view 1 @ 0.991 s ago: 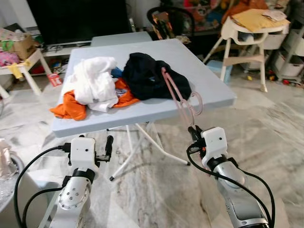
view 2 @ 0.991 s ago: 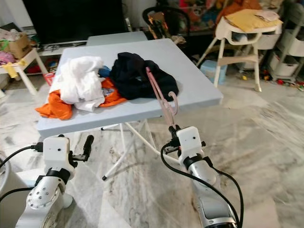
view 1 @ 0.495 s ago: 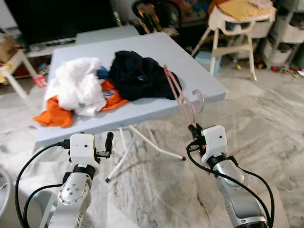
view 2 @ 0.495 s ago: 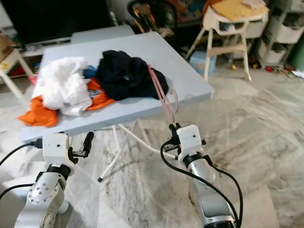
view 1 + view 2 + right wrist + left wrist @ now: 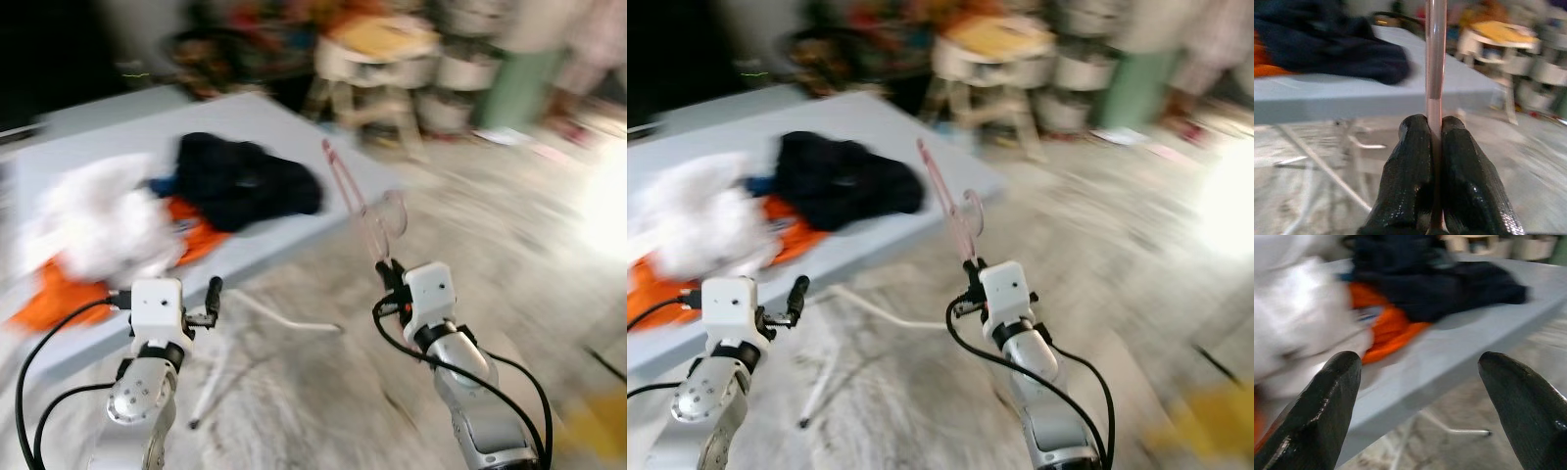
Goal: Hang hanger
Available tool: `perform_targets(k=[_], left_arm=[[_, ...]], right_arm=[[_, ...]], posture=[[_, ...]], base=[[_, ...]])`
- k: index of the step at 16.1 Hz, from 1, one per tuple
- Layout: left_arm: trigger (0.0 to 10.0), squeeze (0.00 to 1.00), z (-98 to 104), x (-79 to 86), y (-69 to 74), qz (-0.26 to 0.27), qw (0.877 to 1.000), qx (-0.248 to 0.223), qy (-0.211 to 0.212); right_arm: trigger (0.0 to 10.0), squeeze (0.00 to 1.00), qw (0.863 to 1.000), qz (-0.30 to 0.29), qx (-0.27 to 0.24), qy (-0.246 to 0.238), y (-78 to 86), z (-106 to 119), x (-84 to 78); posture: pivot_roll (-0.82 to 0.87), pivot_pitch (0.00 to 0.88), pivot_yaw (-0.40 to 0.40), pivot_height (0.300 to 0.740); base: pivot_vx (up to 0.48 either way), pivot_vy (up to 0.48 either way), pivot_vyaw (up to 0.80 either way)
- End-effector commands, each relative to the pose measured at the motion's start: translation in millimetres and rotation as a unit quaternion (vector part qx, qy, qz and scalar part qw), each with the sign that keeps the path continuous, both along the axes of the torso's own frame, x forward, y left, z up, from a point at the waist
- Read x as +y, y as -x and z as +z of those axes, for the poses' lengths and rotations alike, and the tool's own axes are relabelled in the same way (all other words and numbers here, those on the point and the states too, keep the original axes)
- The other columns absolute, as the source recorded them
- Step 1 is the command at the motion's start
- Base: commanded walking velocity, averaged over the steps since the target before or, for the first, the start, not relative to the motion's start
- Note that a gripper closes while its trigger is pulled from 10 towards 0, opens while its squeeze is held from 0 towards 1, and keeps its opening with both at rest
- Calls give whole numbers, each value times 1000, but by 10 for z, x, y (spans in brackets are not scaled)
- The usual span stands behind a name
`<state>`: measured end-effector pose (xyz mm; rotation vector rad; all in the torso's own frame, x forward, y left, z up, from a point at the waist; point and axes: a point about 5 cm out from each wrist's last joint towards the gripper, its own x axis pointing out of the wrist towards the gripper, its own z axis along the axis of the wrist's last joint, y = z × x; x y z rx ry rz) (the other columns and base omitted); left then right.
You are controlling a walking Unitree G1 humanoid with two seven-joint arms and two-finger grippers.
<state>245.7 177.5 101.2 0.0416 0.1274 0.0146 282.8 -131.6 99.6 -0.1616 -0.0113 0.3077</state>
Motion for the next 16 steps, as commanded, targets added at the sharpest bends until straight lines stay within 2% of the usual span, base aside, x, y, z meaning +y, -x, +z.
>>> perform_targets(k=[1,4,10,16], left_arm=[[10000,0,19,-47,-23,-10,1000,0,4],[10000,0,1,-61,-34,-15,1000,5,6],[10000,0,-67,-116,-54,-24,999,13,32],[10000,0,-105,-208,-44,-21,999,10,47]], right_arm=[[10000,0,1000,-8,-3,0,-21,19,-39],[10000,0,1000,-12,-3,-1,-20,14,-44],[10000,0,1000,-11,0,18,-24,-27,-14],[10000,0,1000,15,6,22,-55,-4,35]], posture=[[-65,0,65,740],[-66,0,70,740],[-68,0,51,740],[-69,0,-18,740]], base=[[0,446,-644],[0,416,-308],[0,0,0],[0,0,0]])
